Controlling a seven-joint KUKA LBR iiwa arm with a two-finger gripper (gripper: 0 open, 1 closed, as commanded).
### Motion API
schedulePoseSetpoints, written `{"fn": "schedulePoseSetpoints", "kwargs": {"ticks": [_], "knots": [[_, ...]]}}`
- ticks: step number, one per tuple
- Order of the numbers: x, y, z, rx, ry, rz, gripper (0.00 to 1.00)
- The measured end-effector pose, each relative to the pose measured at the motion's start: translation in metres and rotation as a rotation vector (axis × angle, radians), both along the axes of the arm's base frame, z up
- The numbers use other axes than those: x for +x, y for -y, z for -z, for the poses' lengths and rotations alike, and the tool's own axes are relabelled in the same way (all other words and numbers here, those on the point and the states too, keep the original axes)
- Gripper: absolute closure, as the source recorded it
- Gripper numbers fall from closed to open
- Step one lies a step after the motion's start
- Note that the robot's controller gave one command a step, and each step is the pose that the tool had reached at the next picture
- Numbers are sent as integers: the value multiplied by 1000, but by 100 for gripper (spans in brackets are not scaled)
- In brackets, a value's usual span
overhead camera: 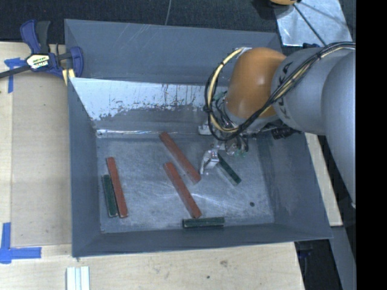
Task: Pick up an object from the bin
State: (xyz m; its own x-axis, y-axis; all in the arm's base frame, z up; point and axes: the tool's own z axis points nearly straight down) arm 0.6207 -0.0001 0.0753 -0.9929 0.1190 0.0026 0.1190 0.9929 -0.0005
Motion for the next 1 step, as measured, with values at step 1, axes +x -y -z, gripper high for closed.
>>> {"fn": "schedulePoseSetpoints", "kwargs": {"ticks": [1], "knots": [[0, 0, 0, 0, 1, 0, 0]]}}
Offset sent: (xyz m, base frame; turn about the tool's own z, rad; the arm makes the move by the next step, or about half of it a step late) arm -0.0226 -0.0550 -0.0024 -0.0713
